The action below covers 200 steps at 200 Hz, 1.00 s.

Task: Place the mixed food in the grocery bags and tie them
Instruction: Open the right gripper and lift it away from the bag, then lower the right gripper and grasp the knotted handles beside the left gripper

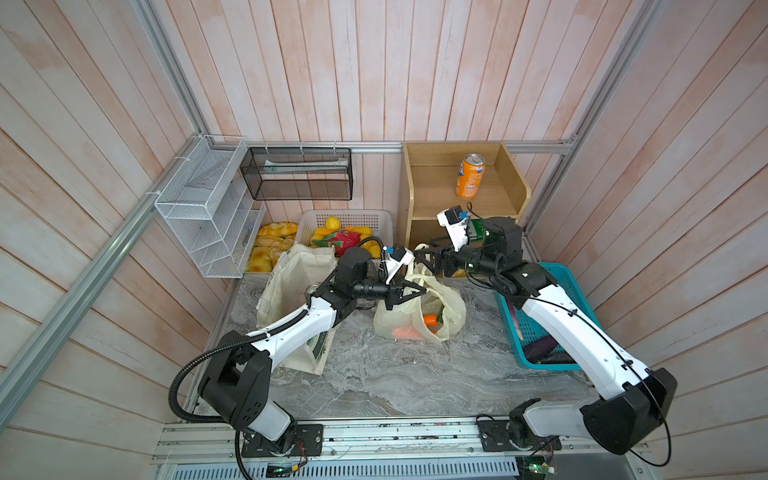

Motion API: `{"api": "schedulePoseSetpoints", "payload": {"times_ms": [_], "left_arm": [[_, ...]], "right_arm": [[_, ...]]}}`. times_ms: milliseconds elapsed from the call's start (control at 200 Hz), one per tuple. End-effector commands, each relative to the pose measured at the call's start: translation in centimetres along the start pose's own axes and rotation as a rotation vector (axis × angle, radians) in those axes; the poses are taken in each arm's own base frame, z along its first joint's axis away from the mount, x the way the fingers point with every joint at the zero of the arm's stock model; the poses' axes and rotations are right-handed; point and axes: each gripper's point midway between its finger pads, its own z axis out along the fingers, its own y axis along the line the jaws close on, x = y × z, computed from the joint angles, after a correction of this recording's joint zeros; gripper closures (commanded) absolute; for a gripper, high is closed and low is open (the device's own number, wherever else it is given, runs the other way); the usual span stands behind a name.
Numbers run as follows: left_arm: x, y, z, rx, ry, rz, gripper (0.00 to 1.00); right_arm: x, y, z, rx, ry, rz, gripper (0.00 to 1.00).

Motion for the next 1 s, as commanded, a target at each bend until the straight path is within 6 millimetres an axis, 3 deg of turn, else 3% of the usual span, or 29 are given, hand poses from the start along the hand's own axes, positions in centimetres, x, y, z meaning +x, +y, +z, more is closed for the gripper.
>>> {"api": "schedulePoseSetpoints", "payload": {"times_ms": [0, 65, 105, 285, 430, 585, 675, 800, 995], "left_arm": [[0.1, 0.2, 0.2, 0.026, -0.002, 0.001, 1.00], [0.0, 0.2, 0.3, 0.026, -0.006, 0.003, 1.00], [-0.1, 0.3, 0.2, 0.024, -0.011, 0.000, 1.00], [-1.1, 1.1, -0.5, -0.033, -0.084, -0.034, 1.00], [-2.2, 2.1, -1.7, -0.096, -0.152, -0.068, 1.00], [-2.1, 3.5, -2.0, -0.136, -0.167, -0.110, 1.00], [-2.1, 4.3, -2.2, -0.158, -0.174, -0.136, 1.00], [-2.3, 4.6, -2.2, -0.158, -0.183, -0.145, 1.00], [-2.6, 4.3, -2.1, -0.144, -0.176, -0.143, 1.00]], "right_arm": [[-1.5, 1.3, 0.0, -0.090, -0.034, 0.018, 0.53], [-1.4, 1.5, -0.1, -0.112, -0.041, 0.035, 0.85], [-1.4, 1.5, -0.4, -0.115, -0.054, 0.043, 1.00], [-1.3, -0.3, -3.0, -0.032, -0.133, 0.118, 1.00], [1.1, -2.2, -4.8, 0.121, -0.161, 0.208, 1.00], [3.5, -2.0, -6.9, 0.172, -0.200, 0.279, 1.00], [4.8, -0.7, -7.6, 0.165, -0.201, 0.306, 1.00], [7.1, 1.2, -7.2, 0.142, -0.171, 0.341, 1.00], [12.9, 2.5, -3.7, 0.106, -0.089, 0.425, 1.00]]}}
